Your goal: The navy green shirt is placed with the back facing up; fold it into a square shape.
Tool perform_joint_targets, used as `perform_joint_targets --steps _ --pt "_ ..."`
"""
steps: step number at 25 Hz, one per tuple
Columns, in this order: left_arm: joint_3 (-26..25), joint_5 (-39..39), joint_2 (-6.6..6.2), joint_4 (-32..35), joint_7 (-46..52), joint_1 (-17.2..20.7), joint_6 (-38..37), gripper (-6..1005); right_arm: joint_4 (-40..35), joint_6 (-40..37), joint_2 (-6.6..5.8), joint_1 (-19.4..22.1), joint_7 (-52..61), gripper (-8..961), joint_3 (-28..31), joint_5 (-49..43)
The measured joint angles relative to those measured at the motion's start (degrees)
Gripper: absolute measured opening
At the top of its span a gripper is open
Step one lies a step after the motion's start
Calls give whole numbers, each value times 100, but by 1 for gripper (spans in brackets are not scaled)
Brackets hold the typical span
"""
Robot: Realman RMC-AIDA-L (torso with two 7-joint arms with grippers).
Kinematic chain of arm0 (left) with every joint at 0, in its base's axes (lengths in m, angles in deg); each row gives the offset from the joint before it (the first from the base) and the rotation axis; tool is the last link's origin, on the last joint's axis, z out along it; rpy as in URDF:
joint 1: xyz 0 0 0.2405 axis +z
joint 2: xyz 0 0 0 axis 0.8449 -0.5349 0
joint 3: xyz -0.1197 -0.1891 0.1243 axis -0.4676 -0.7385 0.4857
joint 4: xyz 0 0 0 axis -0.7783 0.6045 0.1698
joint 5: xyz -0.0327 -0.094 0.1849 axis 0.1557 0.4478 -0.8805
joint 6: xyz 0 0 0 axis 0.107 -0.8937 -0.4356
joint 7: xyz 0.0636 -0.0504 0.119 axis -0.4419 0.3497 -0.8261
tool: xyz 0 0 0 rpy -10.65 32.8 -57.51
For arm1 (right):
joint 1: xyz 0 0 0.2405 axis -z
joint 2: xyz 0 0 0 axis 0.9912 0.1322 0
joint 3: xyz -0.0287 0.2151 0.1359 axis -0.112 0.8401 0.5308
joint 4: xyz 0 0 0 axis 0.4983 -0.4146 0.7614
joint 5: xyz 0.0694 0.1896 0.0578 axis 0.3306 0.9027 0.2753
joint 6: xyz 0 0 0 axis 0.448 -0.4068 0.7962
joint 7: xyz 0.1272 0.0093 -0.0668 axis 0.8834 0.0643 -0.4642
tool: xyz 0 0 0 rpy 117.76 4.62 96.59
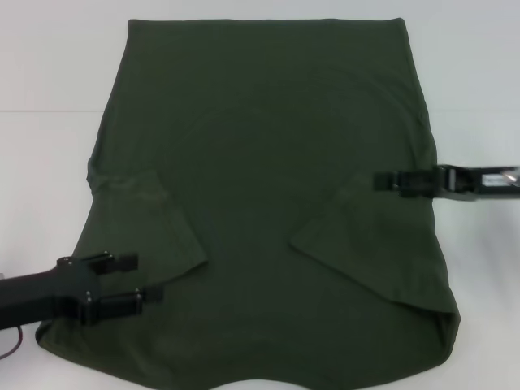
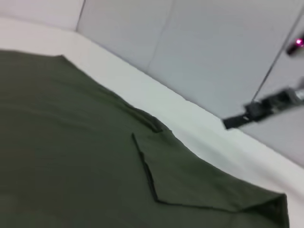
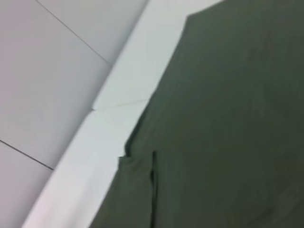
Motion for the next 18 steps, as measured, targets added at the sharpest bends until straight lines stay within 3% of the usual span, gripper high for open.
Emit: perform_joint_targets --steps 6,12,18 --pt "0 -14 -214 1 1001 -65 -280 829 168 -708 -43 749 -1473 876 286 602" --pt "-79 -30 -422 -2 1786 -89 -517 828 592 -1301 37 1247 -3886 870 322 610" --pt "-153 -285 -752 118 3234 -102 -720 828 663 -1385 172 1530 -5288 870 304 568"
